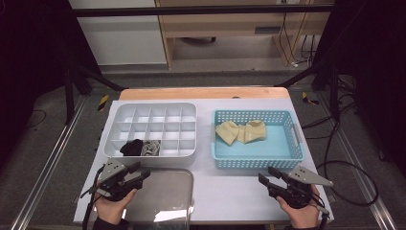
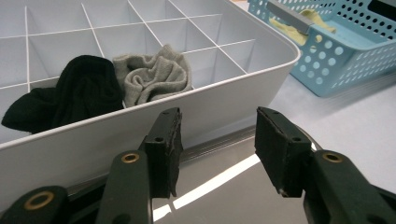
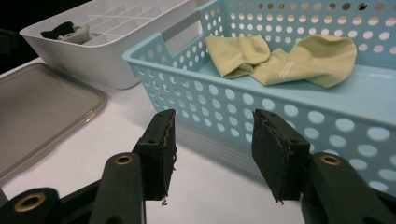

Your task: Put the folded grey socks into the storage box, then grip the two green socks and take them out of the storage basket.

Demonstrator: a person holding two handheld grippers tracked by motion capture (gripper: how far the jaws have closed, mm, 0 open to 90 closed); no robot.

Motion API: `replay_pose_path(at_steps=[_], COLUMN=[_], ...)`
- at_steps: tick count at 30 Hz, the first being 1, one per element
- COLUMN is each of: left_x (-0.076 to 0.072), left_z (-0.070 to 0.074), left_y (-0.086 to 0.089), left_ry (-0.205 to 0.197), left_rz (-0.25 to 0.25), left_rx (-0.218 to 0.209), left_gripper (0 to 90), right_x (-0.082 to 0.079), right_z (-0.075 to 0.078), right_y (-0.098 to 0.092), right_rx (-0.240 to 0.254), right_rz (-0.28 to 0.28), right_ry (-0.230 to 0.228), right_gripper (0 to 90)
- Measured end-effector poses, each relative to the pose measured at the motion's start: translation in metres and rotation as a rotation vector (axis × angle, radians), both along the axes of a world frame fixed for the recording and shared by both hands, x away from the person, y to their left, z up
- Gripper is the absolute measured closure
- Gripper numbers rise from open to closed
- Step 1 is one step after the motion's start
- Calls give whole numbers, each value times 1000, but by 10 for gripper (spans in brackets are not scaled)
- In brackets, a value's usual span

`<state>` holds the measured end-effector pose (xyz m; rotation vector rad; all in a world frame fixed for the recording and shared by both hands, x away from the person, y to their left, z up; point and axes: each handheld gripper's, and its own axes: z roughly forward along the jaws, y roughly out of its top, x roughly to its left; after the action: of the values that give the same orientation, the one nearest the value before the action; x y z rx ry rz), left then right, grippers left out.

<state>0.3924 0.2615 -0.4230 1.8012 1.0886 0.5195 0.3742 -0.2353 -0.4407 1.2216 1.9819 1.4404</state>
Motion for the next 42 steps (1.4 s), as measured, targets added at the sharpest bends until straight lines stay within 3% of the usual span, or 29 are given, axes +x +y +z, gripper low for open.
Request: replay_pose_path(at_steps=[16, 30, 39, 42], left_x=[-3, -3, -1, -1], left_z=[-4, -8, -18, -20], left_y=[-3, -7, -6, -8], left_ry=[0, 22, 51, 58], left_rz=[-28, -46, -45, -49], left_rx=[17, 43, 48, 55], left_gripper=[489, 496, 495, 495], right_x=[18, 50, 67, 72], right_z=[23, 46, 48, 48], right_y=[3, 7, 4, 4], right_rx=[33, 48, 53, 53], right_rz=[13, -10, -41, -35], right_ry=[-27, -52, -70, -73], right_gripper=[469, 416, 403, 447])
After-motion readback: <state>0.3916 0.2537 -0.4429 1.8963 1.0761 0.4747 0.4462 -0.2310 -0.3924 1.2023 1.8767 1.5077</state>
